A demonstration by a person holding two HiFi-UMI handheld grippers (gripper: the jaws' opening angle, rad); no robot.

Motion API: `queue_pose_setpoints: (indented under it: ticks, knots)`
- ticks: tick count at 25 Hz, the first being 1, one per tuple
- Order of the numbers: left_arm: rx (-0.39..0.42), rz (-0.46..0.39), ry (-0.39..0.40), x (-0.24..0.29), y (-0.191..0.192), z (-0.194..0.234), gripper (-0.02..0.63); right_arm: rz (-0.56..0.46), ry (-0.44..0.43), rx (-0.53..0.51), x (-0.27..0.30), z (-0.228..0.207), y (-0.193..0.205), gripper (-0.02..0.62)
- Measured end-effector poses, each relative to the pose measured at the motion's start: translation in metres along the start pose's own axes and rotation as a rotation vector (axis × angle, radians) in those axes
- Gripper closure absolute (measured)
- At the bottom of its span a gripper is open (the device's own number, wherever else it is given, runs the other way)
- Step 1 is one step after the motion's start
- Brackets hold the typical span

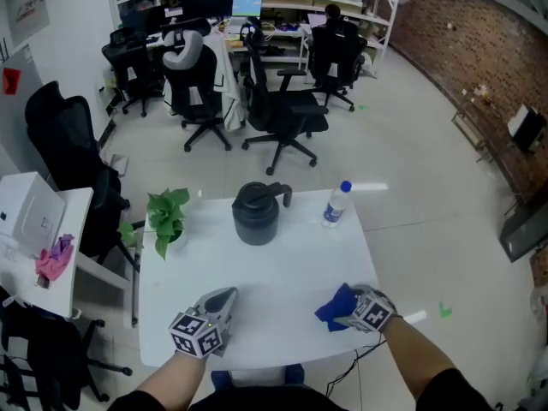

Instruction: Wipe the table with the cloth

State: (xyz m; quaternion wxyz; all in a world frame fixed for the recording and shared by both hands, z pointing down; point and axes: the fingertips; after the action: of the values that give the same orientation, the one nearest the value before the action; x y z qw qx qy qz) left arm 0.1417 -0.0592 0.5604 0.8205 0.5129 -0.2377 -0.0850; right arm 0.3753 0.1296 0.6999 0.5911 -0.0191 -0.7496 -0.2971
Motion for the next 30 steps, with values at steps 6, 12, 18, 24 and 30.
queue_pose_setpoints:
  ticks: [6,12,18,24,30]
  knots:
    - [-0.003,-0.002,-0.002,0.000,0.002,0.000,0.607,0.028,-0.070,0.001,0.015,0.013,0.004,0.198]
    - [-0.030,-0.021,-0.016,-0.012,0.000,0.010,0.607,0.080,-0.125,-0.163,0.017,0.052,-0.004,0.474]
    - [0.009,-0.065,-0.062,-0.051,-0.011,0.034,0.607,0.006,-0.098,-0.253,0.013,0.064,-0.072,0.488]
    - [0.038,-0.103,-0.186,-0.114,-0.013,0.086,0.607,-0.138,-0.131,-0.357,0.036,0.101,-0.222,0.488]
    - [0.008,-0.134,-0.343,-0.191,-0.008,0.158,0.607,-0.183,-0.185,-0.478,0.090,0.172,-0.336,0.488]
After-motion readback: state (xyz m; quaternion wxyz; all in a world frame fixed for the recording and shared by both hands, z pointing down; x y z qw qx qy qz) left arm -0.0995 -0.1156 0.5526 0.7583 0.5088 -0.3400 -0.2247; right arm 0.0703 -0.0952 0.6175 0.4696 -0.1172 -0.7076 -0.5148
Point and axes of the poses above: the fingertips, and each gripper's own axes: x forward along the fingers, z to its left, y out of its underside, and after that the axes turned 7 degrees about -y, right-handed
